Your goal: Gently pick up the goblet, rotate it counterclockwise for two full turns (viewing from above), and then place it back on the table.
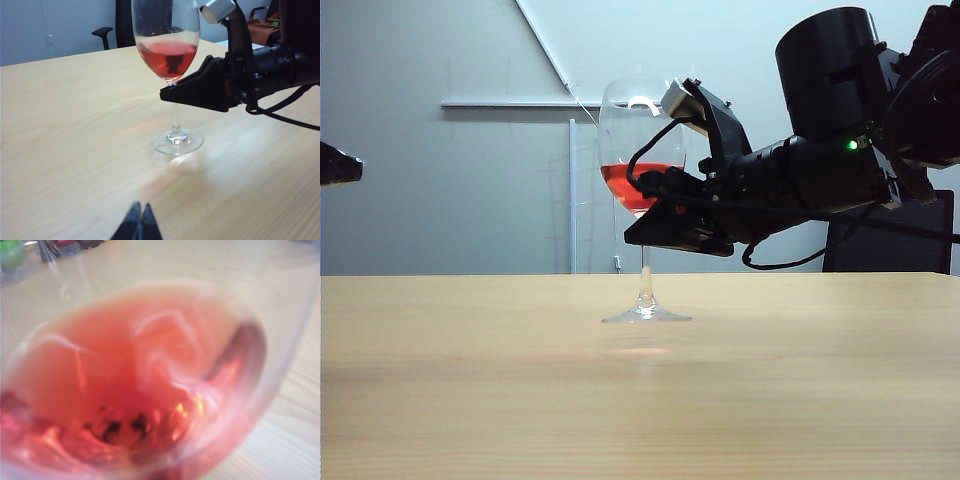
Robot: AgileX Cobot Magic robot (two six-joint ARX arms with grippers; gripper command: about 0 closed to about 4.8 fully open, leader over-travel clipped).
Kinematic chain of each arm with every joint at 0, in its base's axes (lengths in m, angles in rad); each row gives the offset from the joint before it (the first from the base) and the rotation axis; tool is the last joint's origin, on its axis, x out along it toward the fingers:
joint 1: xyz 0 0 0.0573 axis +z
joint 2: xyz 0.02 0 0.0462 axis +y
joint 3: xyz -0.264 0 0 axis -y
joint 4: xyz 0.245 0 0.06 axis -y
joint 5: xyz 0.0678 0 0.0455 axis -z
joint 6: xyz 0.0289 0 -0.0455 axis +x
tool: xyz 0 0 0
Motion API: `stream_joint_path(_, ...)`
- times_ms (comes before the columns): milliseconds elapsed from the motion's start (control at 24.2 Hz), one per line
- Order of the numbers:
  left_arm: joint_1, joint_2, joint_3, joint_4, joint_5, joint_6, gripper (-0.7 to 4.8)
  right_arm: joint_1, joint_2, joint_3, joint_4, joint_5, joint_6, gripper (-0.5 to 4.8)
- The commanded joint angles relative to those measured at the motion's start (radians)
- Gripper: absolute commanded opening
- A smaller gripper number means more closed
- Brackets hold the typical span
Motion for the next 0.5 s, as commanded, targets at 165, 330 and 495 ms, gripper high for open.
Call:
stream_joint_path(165, -0.001, 0.000, 0.004, 0.005, 0.004, 0.000, -0.05, 0.002, -0.014, 0.011, 0.053, -0.002, 0.016, -0.05)
stream_joint_path(330, -0.001, 0.000, 0.004, 0.005, 0.004, 0.000, -0.05, 0.002, -0.014, 0.011, 0.054, -0.002, 0.019, -0.05)
stream_joint_path(495, -0.001, 0.000, 0.004, 0.005, 0.004, 0.000, -0.05, 0.002, -0.014, 0.011, 0.056, -0.019, 0.018, -0.05)
